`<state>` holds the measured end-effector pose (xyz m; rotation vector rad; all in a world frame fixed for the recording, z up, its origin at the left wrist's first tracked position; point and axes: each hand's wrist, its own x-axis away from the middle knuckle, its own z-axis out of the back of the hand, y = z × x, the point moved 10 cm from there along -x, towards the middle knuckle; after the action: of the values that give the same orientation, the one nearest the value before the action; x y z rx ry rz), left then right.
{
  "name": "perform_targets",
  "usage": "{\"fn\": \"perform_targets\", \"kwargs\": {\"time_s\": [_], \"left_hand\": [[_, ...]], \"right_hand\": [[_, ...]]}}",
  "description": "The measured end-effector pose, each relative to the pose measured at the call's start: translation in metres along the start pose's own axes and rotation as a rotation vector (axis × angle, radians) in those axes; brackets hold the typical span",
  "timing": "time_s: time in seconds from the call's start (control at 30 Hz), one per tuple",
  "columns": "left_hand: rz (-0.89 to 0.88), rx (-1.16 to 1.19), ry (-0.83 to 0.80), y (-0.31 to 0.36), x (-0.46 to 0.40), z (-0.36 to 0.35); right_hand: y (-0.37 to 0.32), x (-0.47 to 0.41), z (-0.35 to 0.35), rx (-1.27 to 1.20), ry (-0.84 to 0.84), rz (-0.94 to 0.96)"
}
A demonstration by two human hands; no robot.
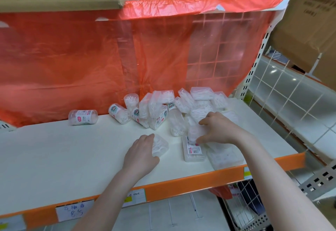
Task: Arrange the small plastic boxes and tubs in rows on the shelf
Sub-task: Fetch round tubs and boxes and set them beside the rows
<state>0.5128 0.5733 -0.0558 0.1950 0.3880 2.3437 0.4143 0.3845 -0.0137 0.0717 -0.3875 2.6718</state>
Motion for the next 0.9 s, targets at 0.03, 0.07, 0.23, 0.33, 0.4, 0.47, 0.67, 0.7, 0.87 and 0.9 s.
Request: {"fn": "perform_targets", "kwargs": {"time_s": [0.03,0.07,0.23,0.33,0.4,0.47,0.67,0.7,0.87,0.9], "left_hand": [[0.016,-0.002,-0.014,-0.002,0.001,-0.001],[0.032,-0.004,-0.022,-0.003,0.001,0.000],[0.114,-0.008,-0.010,-0.002,0.000,0.003],[0.142,0.008,0.025,-0.001,0.001,0.005],[0.155,0.025,0.028,-0.002,0.004,0.005],[0.153,0.037,0.037,-0.005,0.010,0.008],[0.103,0.087,0.125,-0.026,0.041,0.034],[0.102,0.091,0.138,-0.032,0.048,0.040],[0.127,0.101,0.209,-0.082,0.093,0.076],[0.137,0.095,0.221,-0.096,0.105,0.084]], "right_hand": [[-0.002,0.001,0.000,-0.002,0.019,0.012],[-0.004,0.001,0.000,-0.013,0.036,0.021],[-0.013,0.004,-0.004,-0.041,0.107,0.068],[-0.019,0.011,-0.003,-0.057,0.161,0.097],[-0.024,0.018,-0.001,-0.078,0.195,0.109],[-0.031,0.026,0.003,-0.098,0.243,0.127],[-0.074,0.048,0.013,-0.071,0.323,0.219],[-0.082,0.051,0.012,-0.069,0.317,0.227],[-0.141,0.061,-0.005,-0.025,0.276,0.252],[-0.155,0.063,-0.011,-0.013,0.262,0.253]]}}
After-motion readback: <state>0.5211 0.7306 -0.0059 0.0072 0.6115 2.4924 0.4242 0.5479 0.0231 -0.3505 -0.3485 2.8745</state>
